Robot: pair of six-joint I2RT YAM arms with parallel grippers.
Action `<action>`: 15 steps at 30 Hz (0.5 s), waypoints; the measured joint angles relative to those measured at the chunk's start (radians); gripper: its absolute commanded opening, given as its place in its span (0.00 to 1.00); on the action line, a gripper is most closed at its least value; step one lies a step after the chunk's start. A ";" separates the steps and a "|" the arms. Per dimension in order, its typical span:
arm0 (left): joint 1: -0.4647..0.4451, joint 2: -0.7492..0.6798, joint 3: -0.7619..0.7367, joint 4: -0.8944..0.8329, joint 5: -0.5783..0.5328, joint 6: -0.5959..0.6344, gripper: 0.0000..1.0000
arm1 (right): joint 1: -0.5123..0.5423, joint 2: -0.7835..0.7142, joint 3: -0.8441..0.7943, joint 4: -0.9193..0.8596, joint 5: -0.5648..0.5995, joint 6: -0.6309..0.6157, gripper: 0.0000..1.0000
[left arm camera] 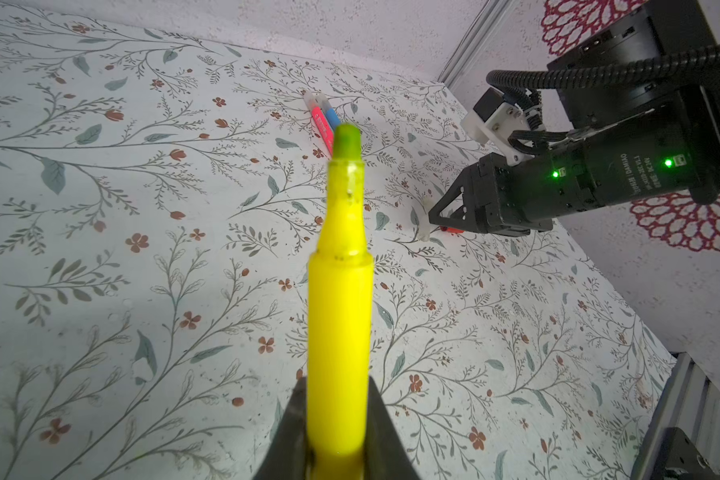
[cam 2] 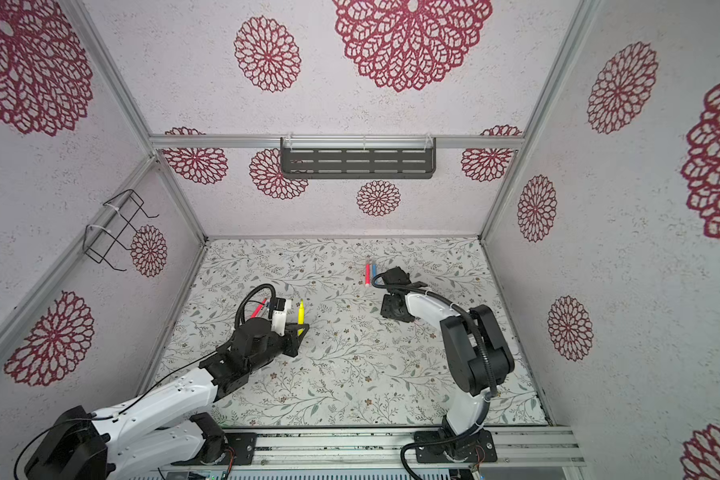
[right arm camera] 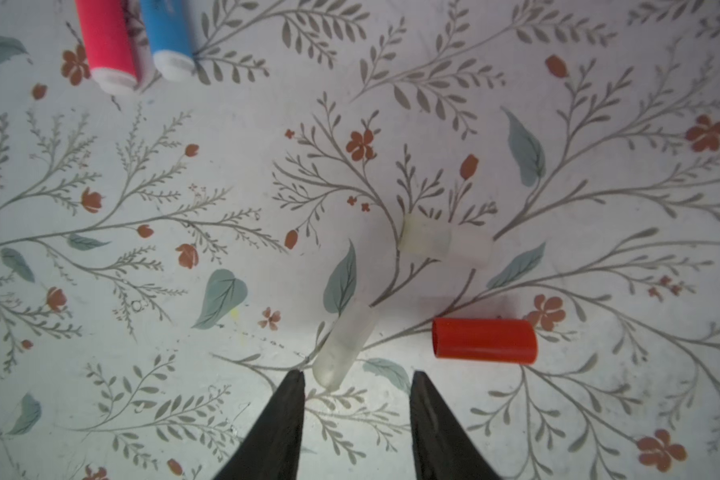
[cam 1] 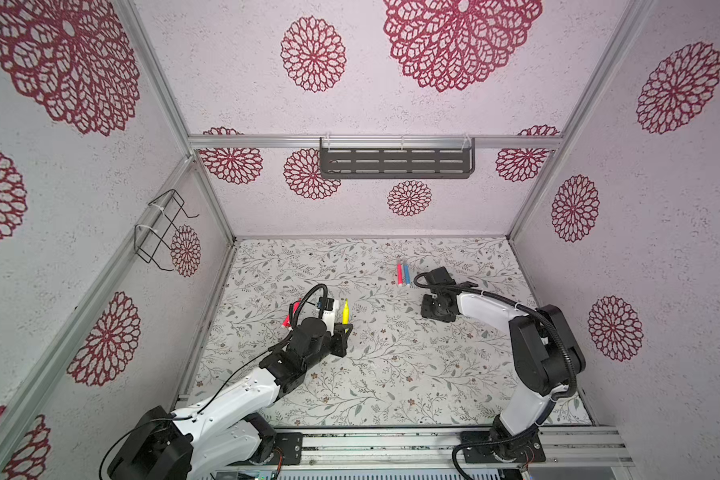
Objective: Insert the pens into the pen caps
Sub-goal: 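Close the right gripper on the clear cap and lift it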
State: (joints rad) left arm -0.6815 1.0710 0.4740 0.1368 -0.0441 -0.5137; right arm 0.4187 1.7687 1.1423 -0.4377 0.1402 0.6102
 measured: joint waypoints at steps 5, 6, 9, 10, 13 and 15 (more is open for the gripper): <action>0.000 0.000 0.000 0.000 -0.003 0.000 0.00 | 0.000 0.038 0.050 -0.022 0.006 0.024 0.41; 0.000 0.000 0.000 0.000 -0.003 0.000 0.00 | 0.000 0.046 0.059 -0.026 0.007 0.029 0.41; 0.000 0.000 0.000 0.000 -0.006 0.000 0.00 | 0.000 0.068 0.075 -0.031 0.011 0.036 0.40; 0.001 0.000 0.000 0.000 -0.007 0.000 0.00 | 0.000 0.073 0.076 -0.032 0.013 0.038 0.40; 0.001 0.000 0.000 0.000 -0.008 0.000 0.00 | 0.000 0.087 0.076 -0.036 0.014 0.039 0.38; 0.001 0.000 0.000 0.000 -0.010 0.000 0.00 | 0.000 0.096 0.076 -0.036 0.014 0.039 0.36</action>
State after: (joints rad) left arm -0.6804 1.0710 0.4736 0.1368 -0.0540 -0.5137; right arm 0.4187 1.8645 1.2182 -0.4740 0.1543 0.6495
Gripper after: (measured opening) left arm 0.182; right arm 0.373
